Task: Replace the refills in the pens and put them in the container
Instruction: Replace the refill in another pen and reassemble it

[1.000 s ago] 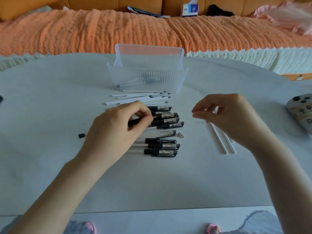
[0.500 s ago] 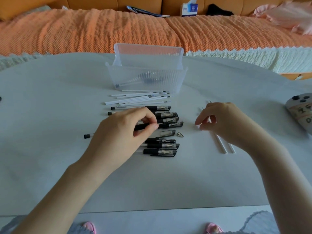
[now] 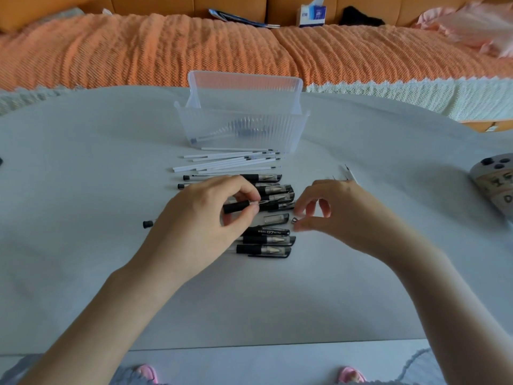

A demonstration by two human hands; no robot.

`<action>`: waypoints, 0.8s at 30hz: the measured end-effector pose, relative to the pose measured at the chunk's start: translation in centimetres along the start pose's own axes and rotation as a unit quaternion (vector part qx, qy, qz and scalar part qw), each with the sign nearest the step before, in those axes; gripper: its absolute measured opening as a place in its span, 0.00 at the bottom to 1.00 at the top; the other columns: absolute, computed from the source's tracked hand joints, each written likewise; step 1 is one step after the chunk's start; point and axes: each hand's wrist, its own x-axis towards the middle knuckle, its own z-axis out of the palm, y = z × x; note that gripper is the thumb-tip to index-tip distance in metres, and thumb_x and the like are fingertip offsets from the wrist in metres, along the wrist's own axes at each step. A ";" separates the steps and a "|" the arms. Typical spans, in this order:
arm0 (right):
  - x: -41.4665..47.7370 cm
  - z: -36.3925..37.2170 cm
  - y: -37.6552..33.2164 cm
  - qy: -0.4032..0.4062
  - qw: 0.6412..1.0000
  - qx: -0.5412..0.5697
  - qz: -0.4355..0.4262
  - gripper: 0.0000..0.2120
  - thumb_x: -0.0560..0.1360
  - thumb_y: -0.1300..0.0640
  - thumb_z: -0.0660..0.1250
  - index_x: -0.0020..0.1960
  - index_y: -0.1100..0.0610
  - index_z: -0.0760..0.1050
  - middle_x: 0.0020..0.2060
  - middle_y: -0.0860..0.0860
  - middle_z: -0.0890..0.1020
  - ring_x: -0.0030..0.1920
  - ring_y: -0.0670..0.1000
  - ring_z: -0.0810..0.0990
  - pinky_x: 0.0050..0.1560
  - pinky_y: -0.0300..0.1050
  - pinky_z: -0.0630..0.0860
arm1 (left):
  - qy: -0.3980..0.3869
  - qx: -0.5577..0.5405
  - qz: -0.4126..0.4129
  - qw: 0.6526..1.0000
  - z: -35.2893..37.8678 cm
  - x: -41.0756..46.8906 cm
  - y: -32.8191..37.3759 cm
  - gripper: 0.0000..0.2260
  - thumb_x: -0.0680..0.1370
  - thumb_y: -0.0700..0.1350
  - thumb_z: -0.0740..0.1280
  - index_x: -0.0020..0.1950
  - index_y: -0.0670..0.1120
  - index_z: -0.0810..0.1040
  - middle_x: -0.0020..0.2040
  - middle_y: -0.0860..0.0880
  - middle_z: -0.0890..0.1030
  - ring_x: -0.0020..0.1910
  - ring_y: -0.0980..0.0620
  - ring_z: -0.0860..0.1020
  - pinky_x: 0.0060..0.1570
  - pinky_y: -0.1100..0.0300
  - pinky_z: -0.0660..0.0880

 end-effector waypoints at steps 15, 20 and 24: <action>-0.3 -0.5 -1.7 0.062 0.978 0.190 -0.061 0.04 0.69 0.60 0.74 0.40 0.52 0.80 0.32 0.43 0.82 0.34 0.41 0.77 0.38 0.33 0.72 | -0.017 -0.043 -0.001 0.999 0.1 0.2 0.0 0.06 0.72 0.48 0.71 0.48 0.51 0.79 0.42 0.65 0.77 0.44 0.67 0.76 0.42 0.76 0.69; 0.0 -0.1 -2.0 0.061 0.976 0.199 -0.063 0.04 0.69 0.60 0.74 0.41 0.53 0.80 0.32 0.43 0.81 0.35 0.42 0.77 0.40 0.34 0.73 | -0.011 -0.042 0.004 0.999 0.2 0.2 0.1 0.07 0.72 0.48 0.71 0.48 0.50 0.80 0.43 0.64 0.79 0.44 0.64 0.77 0.46 0.66 0.74; -0.1 -0.2 -2.2 0.067 0.976 0.197 -0.066 0.04 0.70 0.60 0.73 0.42 0.53 0.80 0.32 0.43 0.80 0.34 0.40 0.76 0.38 0.32 0.71 | -0.008 -0.044 0.003 0.999 0.2 0.2 0.2 0.06 0.72 0.48 0.71 0.48 0.51 0.80 0.43 0.63 0.79 0.43 0.64 0.77 0.45 0.65 0.74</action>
